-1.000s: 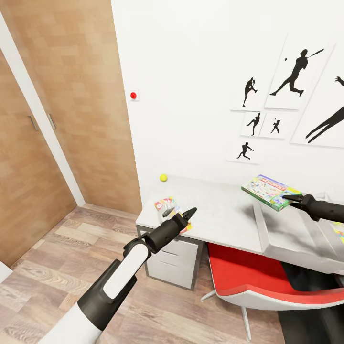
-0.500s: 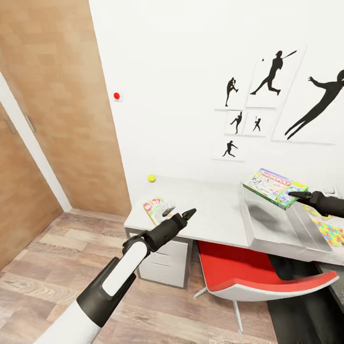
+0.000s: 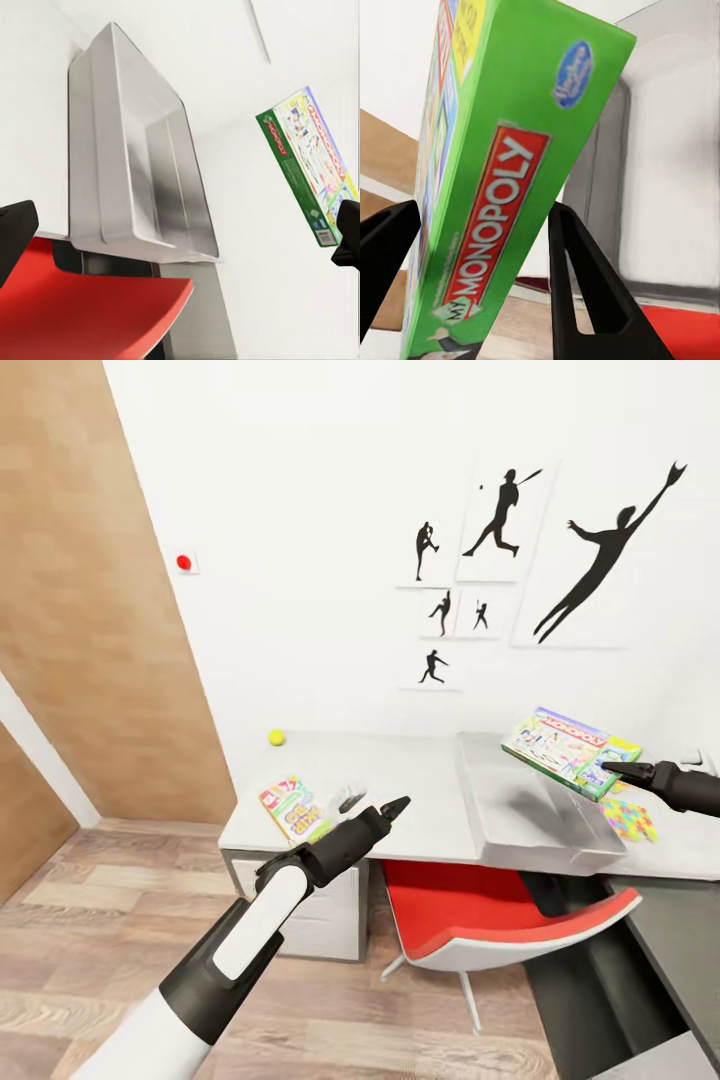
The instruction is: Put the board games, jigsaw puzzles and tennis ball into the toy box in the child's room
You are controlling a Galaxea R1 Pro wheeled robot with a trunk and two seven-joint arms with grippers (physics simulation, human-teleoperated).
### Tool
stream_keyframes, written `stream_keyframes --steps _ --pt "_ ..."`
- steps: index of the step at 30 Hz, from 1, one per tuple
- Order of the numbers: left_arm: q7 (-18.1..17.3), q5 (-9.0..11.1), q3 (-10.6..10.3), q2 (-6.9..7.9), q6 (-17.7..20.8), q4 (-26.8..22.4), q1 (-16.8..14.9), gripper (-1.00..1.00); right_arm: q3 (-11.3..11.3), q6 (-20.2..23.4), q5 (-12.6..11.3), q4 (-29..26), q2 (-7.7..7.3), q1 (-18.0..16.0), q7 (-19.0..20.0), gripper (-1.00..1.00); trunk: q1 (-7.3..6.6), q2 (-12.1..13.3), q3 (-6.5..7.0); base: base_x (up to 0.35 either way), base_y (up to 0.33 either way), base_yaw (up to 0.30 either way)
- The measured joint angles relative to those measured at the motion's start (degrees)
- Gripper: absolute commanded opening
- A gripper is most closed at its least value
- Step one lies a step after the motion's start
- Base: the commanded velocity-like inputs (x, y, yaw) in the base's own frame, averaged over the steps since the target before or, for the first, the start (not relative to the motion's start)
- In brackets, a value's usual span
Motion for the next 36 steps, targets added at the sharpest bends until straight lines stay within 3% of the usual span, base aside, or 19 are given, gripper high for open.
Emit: stream_keyframes --steps 14,19,23,24,31,36 --pt "-0.1 0.2 0.1 0.29 0.1 -0.6 0.1 1.00 0.2 0.1 -0.2 0.5 0.14 -0.1 0.1 -1.00 0.00 0.0 -0.40 0.000 0.000 -0.215" --pt "0.0 0.3 0.2 1.34 0.1 -1.3 0.2 1.00 0.6 0.1 0.5 1.5 0.49 -1.0 -0.3 -1.00 0.00 0.0 -0.50 0.000 0.000 -0.052" --pt "0.0 1.8 0.3 4.02 0.2 -2.9 0.3 1.00 2.2 0.1 2.8 3.9 1.30 -5.0 -2.5 -1.00 0.00 0.0 -0.53 0.000 0.000 -0.023" --pt "0.0 1.8 0.3 4.04 0.2 -2.9 0.3 1.00 2.2 0.1 2.8 3.9 1.30 -5.0 -2.5 -1.00 0.00 0.0 -0.54 0.000 0.000 -0.015" --pt "1.0 7.0 0.3 9.42 0.1 -4.4 0.4 1.00 9.4 -0.2 7.1 14.8 4.87 -17.0 -9.6 -1.00 0.00 0.0 -0.56 0.000 0.000 -0.007" --pt "2.3 8.1 0.3 11.47 0.1 -5.1 0.6 1.00 11.2 -1.4 7.4 17.4 6.20 -20.1 -13.1 -1.00 0.00 0.0 -0.56 0.000 0.000 -0.002"
